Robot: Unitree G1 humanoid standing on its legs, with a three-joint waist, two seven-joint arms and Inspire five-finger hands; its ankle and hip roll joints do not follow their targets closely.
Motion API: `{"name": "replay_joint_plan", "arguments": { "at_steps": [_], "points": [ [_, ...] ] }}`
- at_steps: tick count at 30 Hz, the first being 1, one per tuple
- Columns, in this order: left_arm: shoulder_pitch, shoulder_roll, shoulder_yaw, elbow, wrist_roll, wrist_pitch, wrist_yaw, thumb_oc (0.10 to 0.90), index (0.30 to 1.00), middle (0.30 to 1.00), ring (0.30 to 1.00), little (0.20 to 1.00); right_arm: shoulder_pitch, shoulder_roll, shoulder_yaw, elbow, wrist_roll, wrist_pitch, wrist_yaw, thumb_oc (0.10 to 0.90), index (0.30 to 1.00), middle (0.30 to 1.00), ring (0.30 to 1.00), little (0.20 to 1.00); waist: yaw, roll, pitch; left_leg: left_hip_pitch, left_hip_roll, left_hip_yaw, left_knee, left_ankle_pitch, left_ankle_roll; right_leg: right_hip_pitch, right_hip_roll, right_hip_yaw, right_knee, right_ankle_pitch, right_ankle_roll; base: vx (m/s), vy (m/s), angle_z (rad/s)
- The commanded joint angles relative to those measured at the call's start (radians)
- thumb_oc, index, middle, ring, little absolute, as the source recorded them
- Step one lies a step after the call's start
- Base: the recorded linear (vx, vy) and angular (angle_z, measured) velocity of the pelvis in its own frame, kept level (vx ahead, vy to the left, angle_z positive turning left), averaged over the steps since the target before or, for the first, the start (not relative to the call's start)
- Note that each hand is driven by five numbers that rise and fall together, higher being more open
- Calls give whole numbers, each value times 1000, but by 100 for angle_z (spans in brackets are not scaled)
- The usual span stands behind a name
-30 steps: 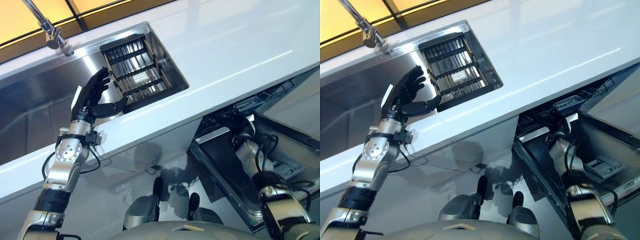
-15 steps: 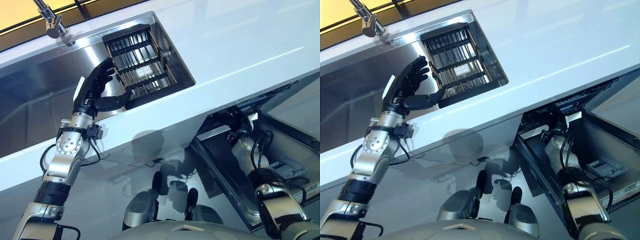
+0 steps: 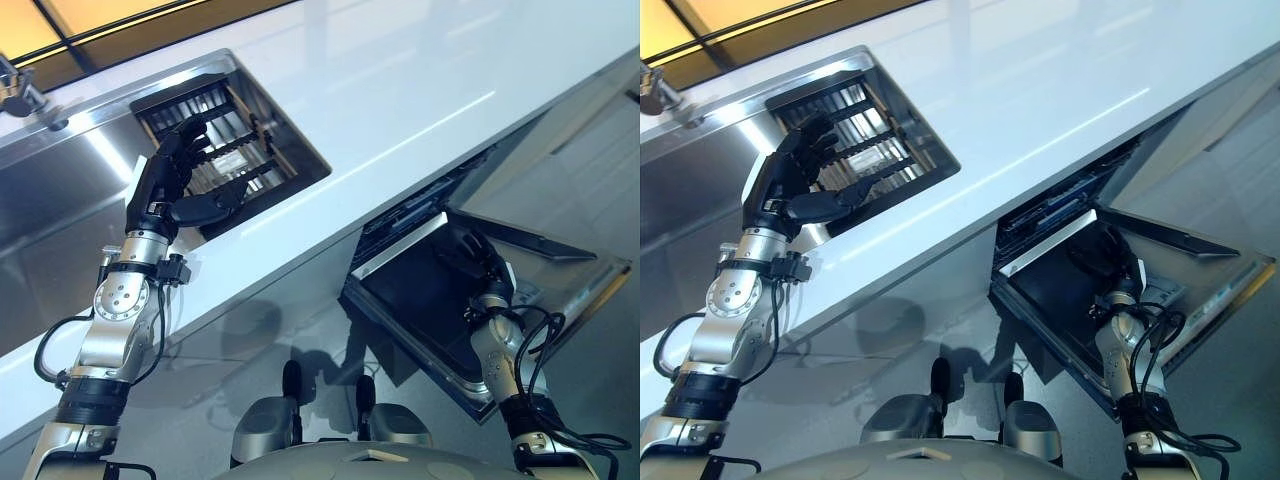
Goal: Pick up plates and place into dishwasher.
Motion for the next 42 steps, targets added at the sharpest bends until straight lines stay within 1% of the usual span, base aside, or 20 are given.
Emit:
{"name": "replay_joint_plan", "arguments": {
  "at_steps": [1, 4, 7, 9, 12, 15, 16, 18, 19, 20, 23, 27, 31, 34, 35, 37, 39, 40, 41, 42],
  "points": [
    [-109, 30, 53, 12, 6, -85, -3, 800, 900, 900, 900, 900, -23, -75, -42, -108, -1, -102, -33, 800, 900, 900, 900, 900, -25, 28, -131, 64, -51, 35, 7, -148, 45, -53, 47, -21, 80, -22, 25, -41, -23, -21],
    [-120, 38, 52, 31, 3, -89, 1, 800, 900, 900, 900, 900, -14, -84, -77, -108, -67, -135, -130, 800, 900, 900, 900, 900, -40, 29, -141, 71, -48, 52, 11, -155, 46, -53, 48, -8, 88, -28, 25, -41, -22, -18],
    [-120, 42, 58, 45, 1, -98, 3, 800, 900, 900, 900, 900, -2, -92, -110, -95, -94, -159, -198, 800, 900, 900, 900, 900, -51, 33, -146, 75, -46, 64, 16, -161, 47, -54, 49, -2, 97, -34, 24, -15, -1, -14],
    [-113, 43, 68, 51, 5, -104, 5, 800, 900, 900, 900, 900, 18, -92, -152, -78, -102, -176, -264, 800, 900, 900, 900, 900, -60, 35, -151, 75, -45, 70, 26, -169, 50, -56, 51, 6, 109, -42, 22, -8, -5, -15],
    [-107, 50, 81, 57, -3, -108, 4, 800, 900, 900, 900, 900, 39, -96, -199, -32, -67, -202, -338, 800, 900, 900, 900, 900, -66, 38, -149, 71, -42, 73, 47, -182, 54, -65, 51, 10, 137, -58, 19, -5, -21, -10],
    [-107, 58, 89, 60, -11, -103, 2, 800, 900, 900, 900, 900, 49, -93, -228, 2, -42, -222, -365, 800, 900, 900, 900, 900, -69, 41, -145, 66, -41, 73, 65, -191, 57, -74, 49, 11, 161, -69, 17, 0, -30, -4],
    [-107, 63, 96, 62, -13, -102, -1, 800, 900, 900, 900, 900, 54, -93, -242, 19, -32, -242, -381, 800, 900, 900, 900, 900, -71, 41, -141, 60, -40, 75, 85, -200, 59, -80, 47, 12, 179, -77, 15, 6, -42, -3],
    [-104, 73, 111, 65, -28, -98, -6, 800, 900, 900, 900, 900, 64, -93, -271, 40, -18, -263, -403, 800, 900, 900, 900, 900, -72, 41, -130, 41, -40, 75, 133, -216, 60, -96, 41, 13, 212, -90, 11, 7, -68, -3],
    [-102, 81, 123, 74, -42, -106, -10, 800, 900, 900, 900, 900, 74, -99, -291, 60, 4, -278, -412, 800, 900, 900, 900, 900, -72, 42, -116, 19, -42, 73, 177, -227, 58, -109, 36, 11, 232, -94, 7, 2, -60, -3],
    [-103, 82, 124, 75, -45, -107, -11, 800, 900, 900, 900, 900, 74, -100, -293, 63, 6, -279, -411, 800, 900, 900, 900, 900, -73, 42, -115, 15, -42, 73, 185, -229, 58, -111, 36, 11, 236, -95, 7, 8, -66, -2],
    [-100, 93, 148, 89, -72, -123, -15, 800, 900, 900, 900, 900, 91, -110, -325, 124, 51, -282, -363, 800, 900, 900, 900, 900, -77, 47, -95, -13, -44, 73, 230, -242, 54, -130, 31, 11, 250, -95, 2, 5, -26, 1],
    [-95, 113, 188, 99, -95, -149, 5, 800, 900, 900, 900, 900, 97, -146, -321, 220, 113, -237, -221, 800, 900, 900, 900, 900, -80, 65, -74, -50, -49, 71, 251, -237, 44, -153, 28, 16, 249, -95, -6, -7, -18, -9],
    [-89, 130, 214, 95, -100, -170, 6, 800, 900, 900, 900, 900, 90, -184, -309, 278, 175, -238, -131, 800, 900, 900, 900, 900, -81, 77, -45, -88, -54, 70, 261, -229, 37, -180, 25, 21, 248, -94, -11, -54, -26, -1],
    [-114, 142, 215, 95, -118, -186, 19, 800, 900, 900, 900, 900, 63, -201, -295, 297, 244, -237, -85, 800, 900, 900, 900, 900, -80, 87, -7, -130, -59, 64, 271, -222, 34, -215, 21, 22, 261, -98, -16, -135, -12, 1],
    [-128, 146, 216, 98, -135, -204, 30, 800, 900, 900, 900, 900, 49, -207, -285, 315, 285, -240, -64, 800, 900, 900, 900, 900, -79, 95, 13, -150, -62, 61, 276, -218, 32, -234, 19, 21, 270, -102, -18, -104, -15, 1],
    [-146, 141, 214, 98, -161, -222, 42, 800, 900, 900, 900, 900, 30, -206, -275, 331, 329, -240, -58, 800, 900, 900, 900, 900, -78, 102, 37, -175, -66, 61, 292, -219, 32, -257, 15, 19, 282, -104, -21, -96, -15, 0],
    [-164, 133, 207, 100, -157, -253, 50, 800, 900, 900, 900, 900, 6, -209, -264, 351, 382, -243, -43, 800, 900, 900, 900, 900, -76, 107, 64, -214, -66, 63, 327, -225, 31, -292, 12, 19, 304, -107, -27, -135, -17, -1],
    [-183, 129, 196, 90, -150, -276, 61, 800, 900, 900, 900, 900, -20, -209, -252, 362, 427, -253, -40, 800, 900, 900, 900, 900, -73, 111, 98, -255, -68, 59, 359, -225, 32, -332, 10, 18, 331, -108, -35, -184, -27, -2],
    [-202, 127, 187, 83, -145, -290, 72, 800, 900, 900, 900, 900, -41, -207, -242, 373, 465, -259, -34, 800, 900, 900, 900, 900, -71, 114, 119, -290, -68, 57, 389, -227, 32, -366, 9, 18, 360, -110, -40, -169, -29, -3],
    [-212, 127, 183, 81, -143, -293, 75, 800, 900, 900, 900, 900, -52, -209, -239, 381, 479, -260, -29, 800, 900, 900, 900, 900, -69, 116, 122, -310, -68, 57, 407, -231, 32, -387, 8, 19, 379, -114, -42, -146, -28, 1]
  ]
}}
